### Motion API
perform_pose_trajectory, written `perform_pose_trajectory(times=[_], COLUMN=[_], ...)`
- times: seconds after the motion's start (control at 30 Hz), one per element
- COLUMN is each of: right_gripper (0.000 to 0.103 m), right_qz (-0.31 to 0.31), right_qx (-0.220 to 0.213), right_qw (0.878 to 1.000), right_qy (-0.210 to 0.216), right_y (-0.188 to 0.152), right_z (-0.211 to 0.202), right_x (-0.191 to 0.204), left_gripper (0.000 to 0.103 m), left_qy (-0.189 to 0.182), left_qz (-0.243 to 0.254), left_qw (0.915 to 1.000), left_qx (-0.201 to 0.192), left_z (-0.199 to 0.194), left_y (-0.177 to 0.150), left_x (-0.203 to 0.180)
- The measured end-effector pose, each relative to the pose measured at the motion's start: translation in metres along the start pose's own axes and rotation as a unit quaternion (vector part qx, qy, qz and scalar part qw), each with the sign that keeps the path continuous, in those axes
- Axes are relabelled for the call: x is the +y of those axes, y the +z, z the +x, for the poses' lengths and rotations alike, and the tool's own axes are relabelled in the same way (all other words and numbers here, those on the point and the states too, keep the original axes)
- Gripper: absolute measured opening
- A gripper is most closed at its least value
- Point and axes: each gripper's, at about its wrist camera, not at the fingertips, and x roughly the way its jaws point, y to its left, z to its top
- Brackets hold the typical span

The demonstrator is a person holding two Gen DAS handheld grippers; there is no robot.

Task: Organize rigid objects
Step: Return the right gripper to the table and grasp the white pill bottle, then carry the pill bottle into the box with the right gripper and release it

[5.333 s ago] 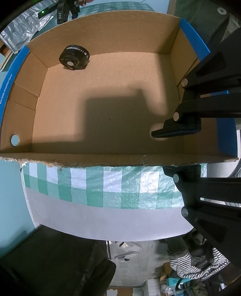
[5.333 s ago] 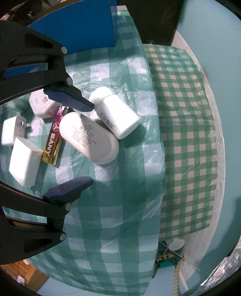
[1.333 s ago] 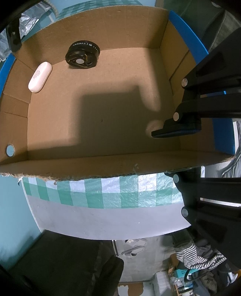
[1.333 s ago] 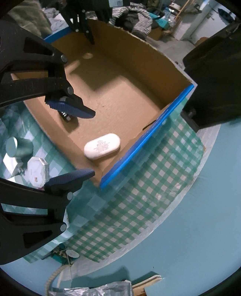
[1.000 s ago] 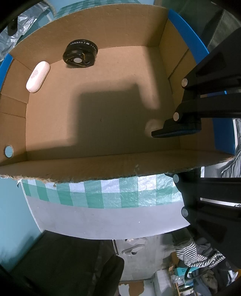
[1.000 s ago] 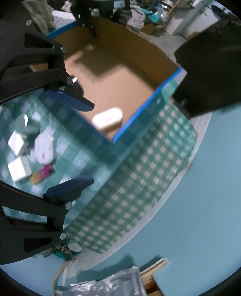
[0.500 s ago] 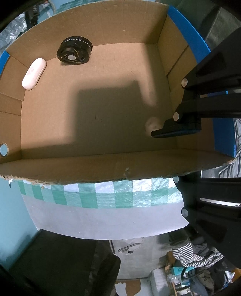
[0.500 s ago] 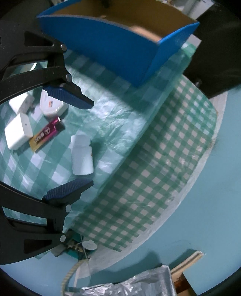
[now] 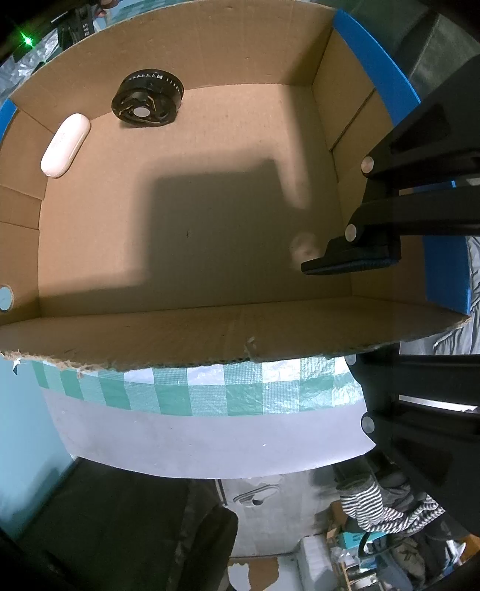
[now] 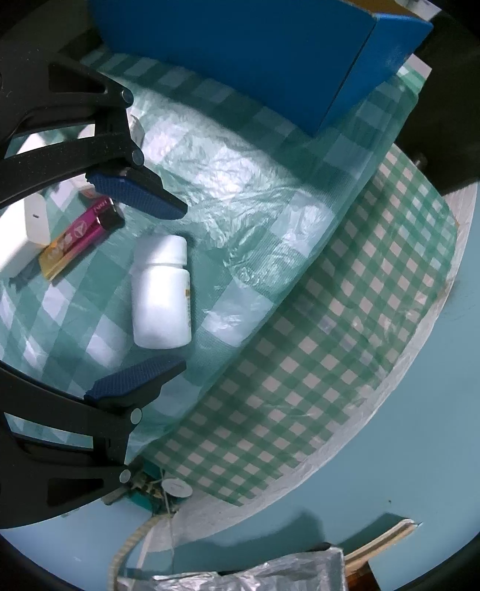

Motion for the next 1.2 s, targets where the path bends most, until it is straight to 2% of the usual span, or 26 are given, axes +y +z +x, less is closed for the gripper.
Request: perform_pose_trajectory(times=[0.13, 0.23, 0.33, 0.83, 1.2], right_gripper=[0.074, 0.064, 0.059, 0.058, 0.058], right_qz=[0.007, 0.009, 0.013, 0.034, 0.044], right_qx=[0.005, 0.006, 0.007, 0.015, -0.007], right_qw=[1.0, 1.0, 1.0, 0.999, 0.998], right_qy=[0.005, 0.005, 0.008, 0.017, 0.044], right_y=[0.001, 0.001, 0.001, -0.01, -0.017], right_z=[0.005, 0.007, 0.008, 0.0, -0.045], right_x=[-0.001, -0.002, -0.003, 0.01, 0.039], left_gripper=[0.021, 0.021, 0.021, 0.021, 0.021], left_qy=[0.0, 0.0, 0.0, -0.001, -0.005], left_qz=[0.001, 0.002, 0.003, 0.006, 0.015], left_qw=[1.0, 1.0, 1.0, 1.0, 0.9999], left_qx=[0.002, 0.001, 0.002, 0.002, 0.003], left_z=[0.001, 0.001, 0.001, -0.001, -0.001], left_y=[0.001, 0.001, 0.001, 0.001, -0.002], left_x=[0.0, -0.001, -0.001, -0.003, -0.008])
